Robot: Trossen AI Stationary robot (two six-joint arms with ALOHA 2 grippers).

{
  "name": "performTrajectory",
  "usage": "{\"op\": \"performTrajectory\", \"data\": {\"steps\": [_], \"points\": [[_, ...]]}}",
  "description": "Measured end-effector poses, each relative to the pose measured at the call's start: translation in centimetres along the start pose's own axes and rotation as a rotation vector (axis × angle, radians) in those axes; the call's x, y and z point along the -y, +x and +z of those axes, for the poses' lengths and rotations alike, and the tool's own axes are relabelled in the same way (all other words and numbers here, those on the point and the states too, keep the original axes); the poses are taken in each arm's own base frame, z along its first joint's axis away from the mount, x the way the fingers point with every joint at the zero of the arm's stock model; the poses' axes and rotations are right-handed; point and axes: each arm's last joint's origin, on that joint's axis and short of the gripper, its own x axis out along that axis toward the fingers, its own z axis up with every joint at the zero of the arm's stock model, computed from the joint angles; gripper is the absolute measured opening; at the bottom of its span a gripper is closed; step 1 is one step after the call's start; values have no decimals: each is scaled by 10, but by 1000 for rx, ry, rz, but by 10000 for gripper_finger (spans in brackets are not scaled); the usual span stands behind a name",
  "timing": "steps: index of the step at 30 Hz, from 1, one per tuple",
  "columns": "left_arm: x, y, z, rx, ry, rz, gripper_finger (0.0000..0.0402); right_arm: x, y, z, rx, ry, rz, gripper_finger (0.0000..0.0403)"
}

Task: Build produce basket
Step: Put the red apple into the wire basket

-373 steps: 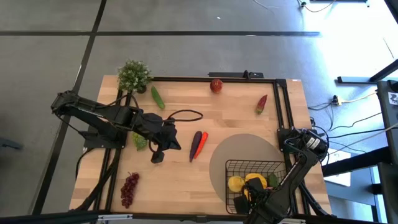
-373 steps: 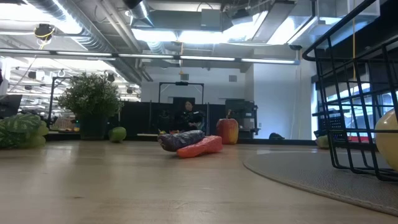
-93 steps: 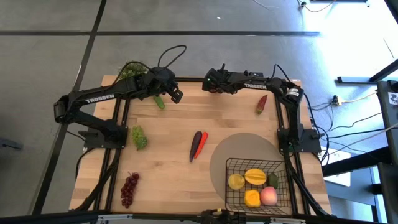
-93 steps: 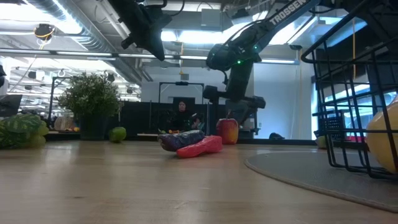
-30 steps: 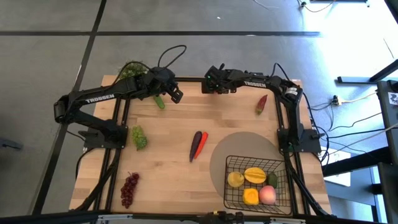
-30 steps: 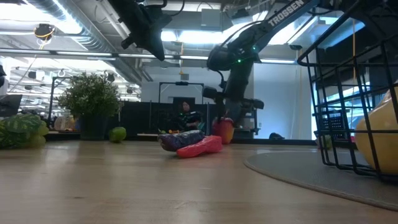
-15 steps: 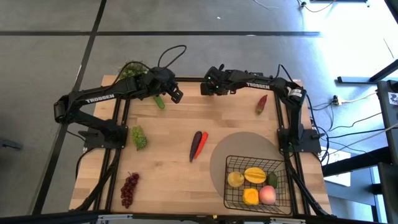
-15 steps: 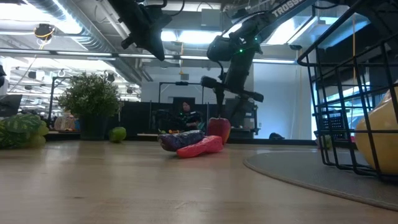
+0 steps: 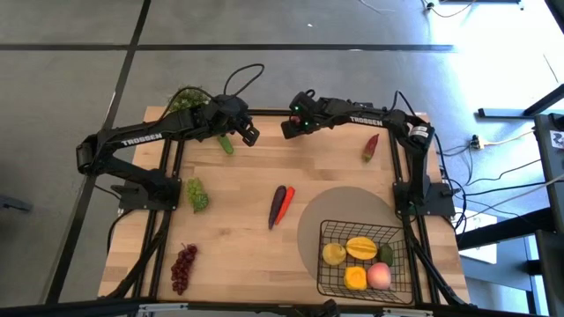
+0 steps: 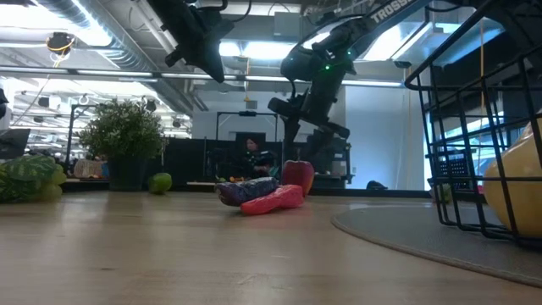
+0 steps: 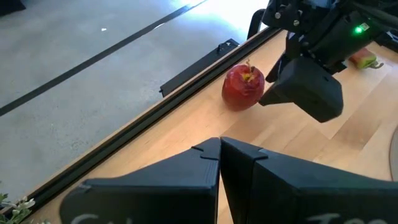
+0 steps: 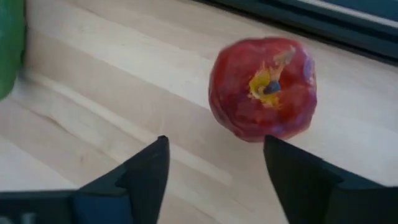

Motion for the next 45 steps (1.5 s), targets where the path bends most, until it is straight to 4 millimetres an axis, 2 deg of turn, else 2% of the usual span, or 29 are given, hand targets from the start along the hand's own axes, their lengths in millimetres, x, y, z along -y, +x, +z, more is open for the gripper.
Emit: {"op": "performTrajectory", "data": {"steps": [8, 12, 21, 27, 33, 36, 39, 45], "points": [[0, 0, 0, 0, 0, 0, 0, 0, 0, 0, 0, -2, -10, 360], [0, 0, 0, 0, 0, 0, 0, 4, 0, 1, 21, 6, -65, 388], [0, 0, 0, 0, 0, 0, 0, 13, 5, 6, 45, 48, -102, 393], [0, 0, 0, 0, 0, 0, 0, 13, 9, 11, 69, 38, -69, 393], [0, 0, 0, 0, 0, 0, 0, 11, 9, 9, 17, 39, -12, 393], [0, 0, 0, 0, 0, 0, 0, 11, 9, 7, 3, 130, -16, 393], [0, 0, 0, 0, 0, 0, 0, 8, 9, 1, -4, 197, -57, 393], [0, 0, 0, 0, 0, 0, 0, -8, 7, -7, 101, 248, -92, 393]]}}
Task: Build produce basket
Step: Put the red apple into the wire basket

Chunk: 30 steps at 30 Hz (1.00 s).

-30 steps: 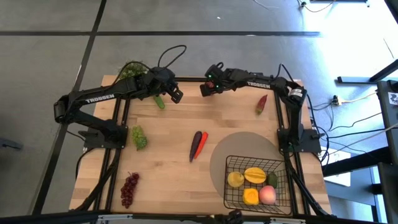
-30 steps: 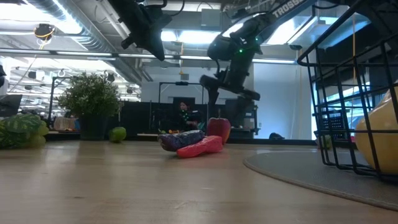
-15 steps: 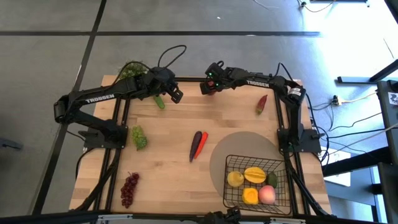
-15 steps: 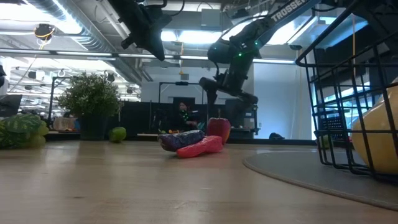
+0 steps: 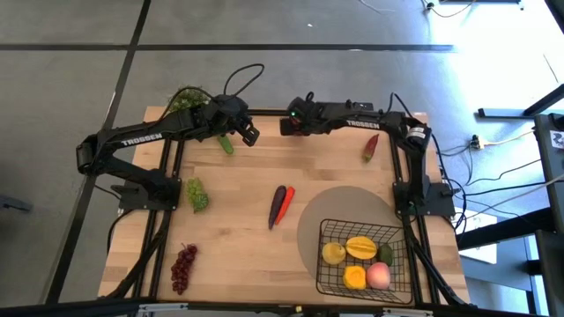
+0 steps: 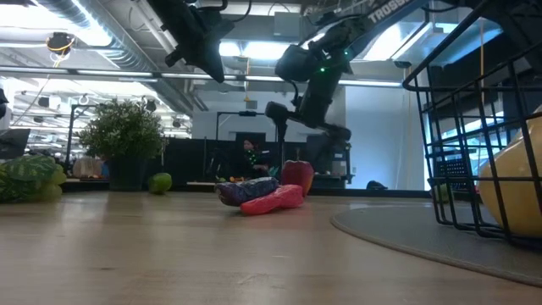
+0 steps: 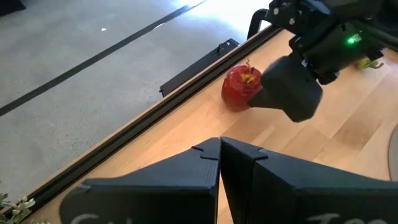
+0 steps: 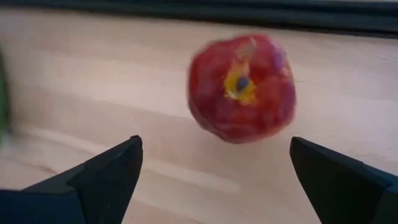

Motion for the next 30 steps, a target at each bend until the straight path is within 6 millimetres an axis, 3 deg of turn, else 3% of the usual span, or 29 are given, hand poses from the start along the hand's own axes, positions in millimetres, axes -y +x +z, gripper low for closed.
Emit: {"op": "performTrajectory", "data": {"steps": [6, 15, 30], "points": [[0, 0, 0, 0, 0, 0, 0, -10, -4, -8, 102, 124, -15, 393], [0, 0, 0, 0, 0, 0, 0, -3, -3, -6, 111, 247, -67, 393], [0, 0, 0, 0, 0, 0, 0, 9, 28, 5, -26, 189, -28, 393]]}}
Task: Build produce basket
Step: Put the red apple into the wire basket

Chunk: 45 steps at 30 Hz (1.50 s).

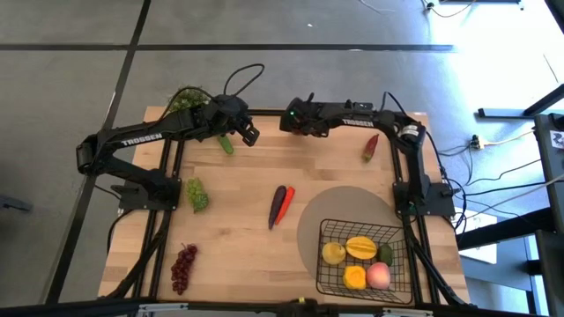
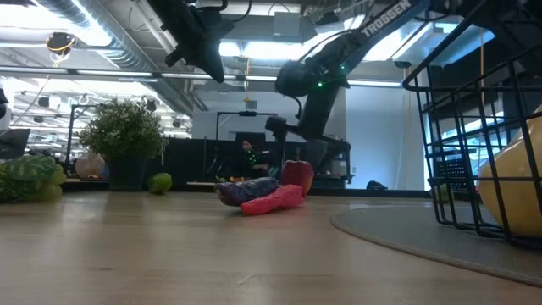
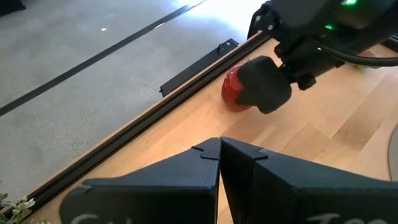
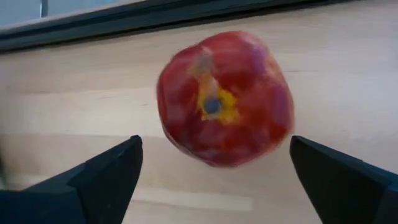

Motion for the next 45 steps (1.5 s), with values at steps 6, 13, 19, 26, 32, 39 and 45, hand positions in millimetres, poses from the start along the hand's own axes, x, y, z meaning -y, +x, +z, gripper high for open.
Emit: {"op": "performTrajectory", "data": {"steps": [6, 13, 19, 26, 32, 39, 45], "points": [[0, 0, 0, 0, 0, 0, 0, 1, 9, 6, 4, -55, 21, 393], [0, 0, 0, 0, 0, 0, 0, 1, 10, 7, 5, -89, 22, 391], [0, 0, 0, 0, 1, 0, 0, 1, 10, 7, 28, -107, 14, 369], [0, 0, 0, 0, 0, 0, 0, 0, 10, 7, 30, -108, 15, 315], [0, 0, 0, 0, 0, 0, 0, -1, 9, 3, 28, -114, 19, 270], [0, 0, 0, 0, 0, 0, 0, -2, 9, 3, 23, -190, 25, 288], [0, 0, 0, 0, 0, 0, 0, -2, 9, 3, 23, -225, 26, 289]]}}
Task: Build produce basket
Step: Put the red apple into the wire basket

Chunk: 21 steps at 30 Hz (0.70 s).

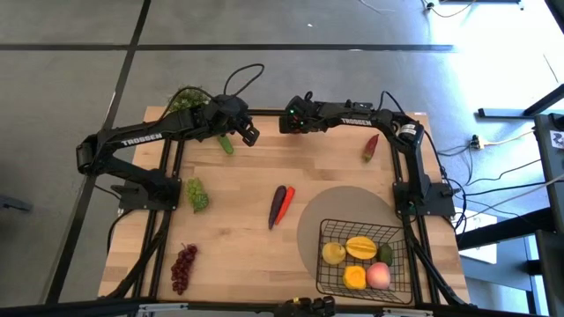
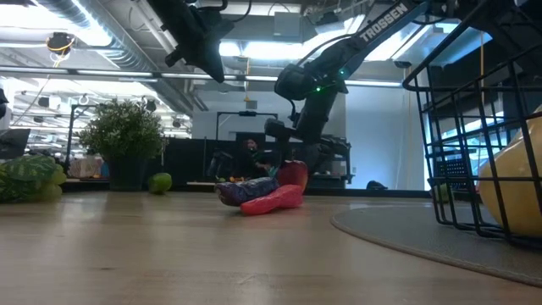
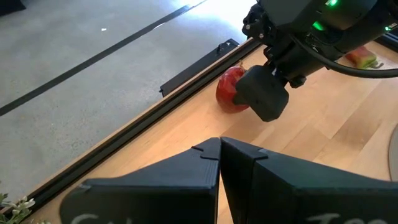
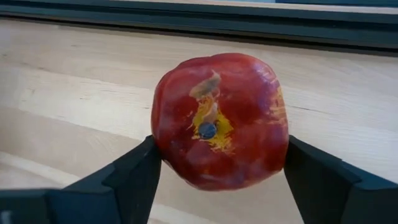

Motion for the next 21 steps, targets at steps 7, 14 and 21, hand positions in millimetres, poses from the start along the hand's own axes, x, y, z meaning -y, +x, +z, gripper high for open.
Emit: {"op": "performTrajectory", "data": {"steps": [7, 14, 21], "points": [[0, 0, 0, 0, 0, 0, 0, -1, 0, 0, -11, 10, 14, 282], [0, 0, 0, 0, 0, 0, 0, -1, -1, -1, -11, 8, 16, 274], [0, 0, 0, 0, 0, 0, 0, -1, -4, 0, -12, -17, 18, 272]]}}
